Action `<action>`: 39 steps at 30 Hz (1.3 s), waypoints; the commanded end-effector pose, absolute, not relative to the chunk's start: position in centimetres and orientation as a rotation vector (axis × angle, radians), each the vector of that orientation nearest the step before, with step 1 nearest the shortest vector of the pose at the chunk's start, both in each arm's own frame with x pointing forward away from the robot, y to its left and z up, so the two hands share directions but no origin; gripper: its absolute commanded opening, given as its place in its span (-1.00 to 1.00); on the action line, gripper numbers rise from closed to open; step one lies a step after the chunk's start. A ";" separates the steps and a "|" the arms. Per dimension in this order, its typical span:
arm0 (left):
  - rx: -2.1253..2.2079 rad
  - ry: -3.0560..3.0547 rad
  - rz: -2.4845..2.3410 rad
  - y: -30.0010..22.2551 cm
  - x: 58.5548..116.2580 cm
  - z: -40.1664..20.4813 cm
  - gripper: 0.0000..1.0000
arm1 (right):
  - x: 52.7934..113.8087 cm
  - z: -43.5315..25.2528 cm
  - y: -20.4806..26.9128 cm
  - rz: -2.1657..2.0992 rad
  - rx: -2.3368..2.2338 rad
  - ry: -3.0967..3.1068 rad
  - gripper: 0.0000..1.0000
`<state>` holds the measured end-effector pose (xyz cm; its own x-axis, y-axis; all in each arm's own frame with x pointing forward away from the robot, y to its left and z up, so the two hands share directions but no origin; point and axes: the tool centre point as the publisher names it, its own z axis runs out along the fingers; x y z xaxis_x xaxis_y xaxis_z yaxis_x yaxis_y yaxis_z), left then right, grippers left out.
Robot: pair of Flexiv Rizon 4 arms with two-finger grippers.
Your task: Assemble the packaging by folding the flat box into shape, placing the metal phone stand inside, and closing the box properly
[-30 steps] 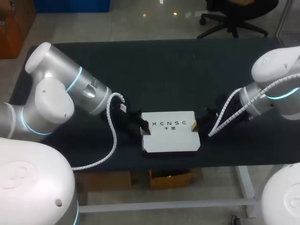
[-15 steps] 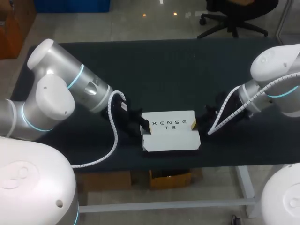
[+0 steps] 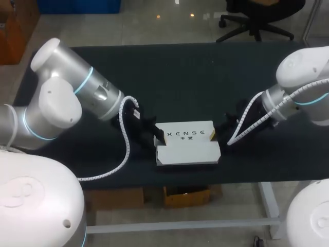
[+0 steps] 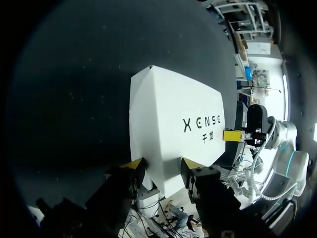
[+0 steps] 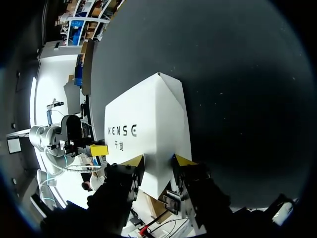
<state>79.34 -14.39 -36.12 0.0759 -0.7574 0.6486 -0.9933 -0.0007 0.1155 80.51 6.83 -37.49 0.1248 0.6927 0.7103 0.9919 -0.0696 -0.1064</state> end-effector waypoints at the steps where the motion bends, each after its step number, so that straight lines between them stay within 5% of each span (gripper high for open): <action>1: 1.817 -1.734 0.530 -14.8 79.5 -35.6 -0.05 | 80.6 -37.0 7.0 -0.646 -1.820 -1.623 -0.30; 39: 1.790 -1.642 0.411 -15.1 80.1 -33.8 -0.11 | 81.4 -35.5 7.6 -0.515 -1.839 -1.587 -0.33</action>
<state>79.72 -14.58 -33.88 0.1604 -0.7534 0.6377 -0.9684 0.0049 0.2494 81.05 7.24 -35.64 0.1911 0.7219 0.6651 0.9760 -0.0673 -0.2073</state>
